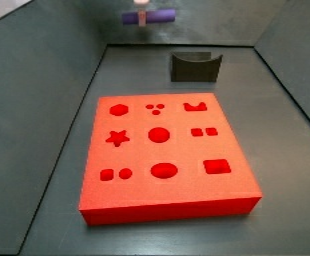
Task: Pick up the round object. Move up. Place the round object on the fixture. Regrasp the round object. Move to above the board. Insert the round object.
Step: Place the round object on the fixture.
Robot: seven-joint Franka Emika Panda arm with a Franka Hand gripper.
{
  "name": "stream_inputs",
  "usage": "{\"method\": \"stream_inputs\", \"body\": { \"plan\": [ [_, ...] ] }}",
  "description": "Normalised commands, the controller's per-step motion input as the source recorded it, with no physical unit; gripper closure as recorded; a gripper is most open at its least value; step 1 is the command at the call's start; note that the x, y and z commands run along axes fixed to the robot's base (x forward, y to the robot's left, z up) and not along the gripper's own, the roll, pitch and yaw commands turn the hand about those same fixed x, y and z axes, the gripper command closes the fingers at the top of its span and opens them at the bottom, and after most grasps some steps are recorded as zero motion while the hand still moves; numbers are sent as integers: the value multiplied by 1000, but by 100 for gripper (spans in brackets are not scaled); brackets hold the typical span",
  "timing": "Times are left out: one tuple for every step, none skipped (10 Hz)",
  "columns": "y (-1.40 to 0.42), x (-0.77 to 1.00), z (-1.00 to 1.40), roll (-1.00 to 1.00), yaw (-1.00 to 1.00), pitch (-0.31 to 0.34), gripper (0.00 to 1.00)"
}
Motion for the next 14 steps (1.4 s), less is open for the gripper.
{"method": "stream_inputs", "body": {
  "plan": [
    [-5,-21,1000,-10,1,28,100],
    [-5,-25,1000,-9,1,30,100],
    [-3,-23,891,-9,0,33,100],
    [0,-18,716,-10,0,39,100],
    [4,-9,482,-14,-1,52,100],
    [7,-1,304,-17,-2,62,100],
    [8,1,184,-21,-2,72,100],
    [-1000,574,176,-42,1000,-101,100],
    [-1000,574,175,-40,1000,-100,100],
    [-1000,562,165,-42,1000,-97,100],
    [-1000,558,159,-44,1000,-95,100],
    [-1000,559,155,-46,1000,-94,100],
    [-1000,564,149,-46,1000,-91,100],
    [-1000,580,141,-47,1000,-88,100]
  ]
}}
